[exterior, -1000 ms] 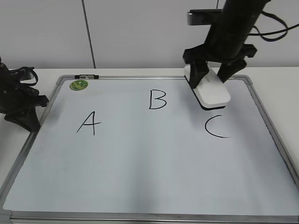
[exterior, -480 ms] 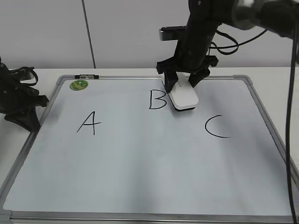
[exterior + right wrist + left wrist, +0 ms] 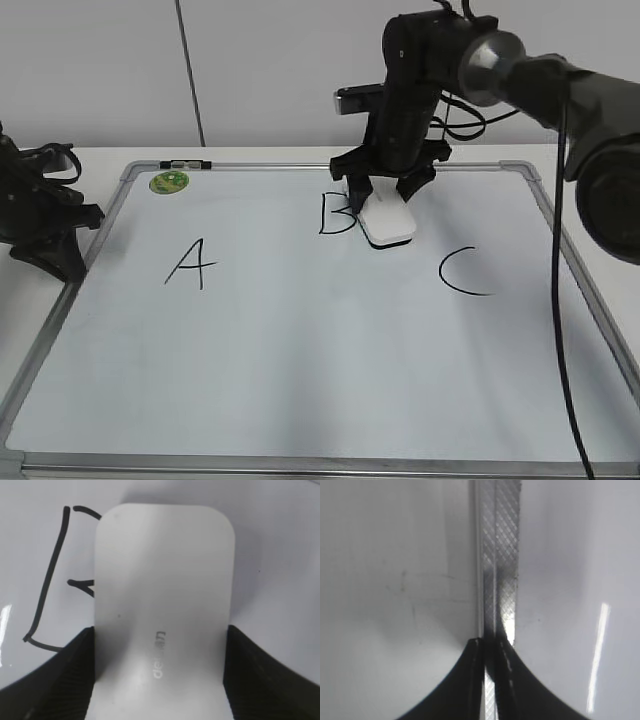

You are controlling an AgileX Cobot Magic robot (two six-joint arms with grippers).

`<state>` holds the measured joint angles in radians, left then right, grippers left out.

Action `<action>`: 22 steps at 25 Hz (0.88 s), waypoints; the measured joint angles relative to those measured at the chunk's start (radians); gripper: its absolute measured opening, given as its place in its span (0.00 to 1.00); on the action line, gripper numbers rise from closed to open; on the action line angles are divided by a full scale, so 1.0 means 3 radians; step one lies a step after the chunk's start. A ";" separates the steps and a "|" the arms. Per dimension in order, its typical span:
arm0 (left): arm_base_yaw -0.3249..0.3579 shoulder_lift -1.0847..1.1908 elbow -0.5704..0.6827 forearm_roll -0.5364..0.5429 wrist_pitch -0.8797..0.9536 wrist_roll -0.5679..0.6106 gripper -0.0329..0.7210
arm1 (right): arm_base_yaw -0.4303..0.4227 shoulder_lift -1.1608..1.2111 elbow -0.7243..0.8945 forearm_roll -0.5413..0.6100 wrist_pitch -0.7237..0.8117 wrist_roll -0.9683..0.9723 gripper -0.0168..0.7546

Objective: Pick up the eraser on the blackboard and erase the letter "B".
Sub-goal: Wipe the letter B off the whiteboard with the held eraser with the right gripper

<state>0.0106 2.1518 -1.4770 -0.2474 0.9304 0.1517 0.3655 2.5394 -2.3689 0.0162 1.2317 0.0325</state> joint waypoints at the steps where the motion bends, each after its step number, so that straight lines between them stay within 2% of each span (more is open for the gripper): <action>1: 0.0000 0.0000 0.0000 0.0000 0.0000 0.0000 0.07 | 0.0000 0.0024 -0.0026 -0.0008 0.0000 0.0000 0.72; 22: 0.0000 0.0000 0.0000 0.0000 -0.0011 0.0000 0.07 | 0.0079 0.0066 -0.0060 -0.0241 -0.0216 0.0114 0.72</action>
<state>0.0106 2.1518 -1.4770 -0.2474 0.9272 0.1517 0.3891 2.5590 -2.3869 -0.0560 1.1668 0.0667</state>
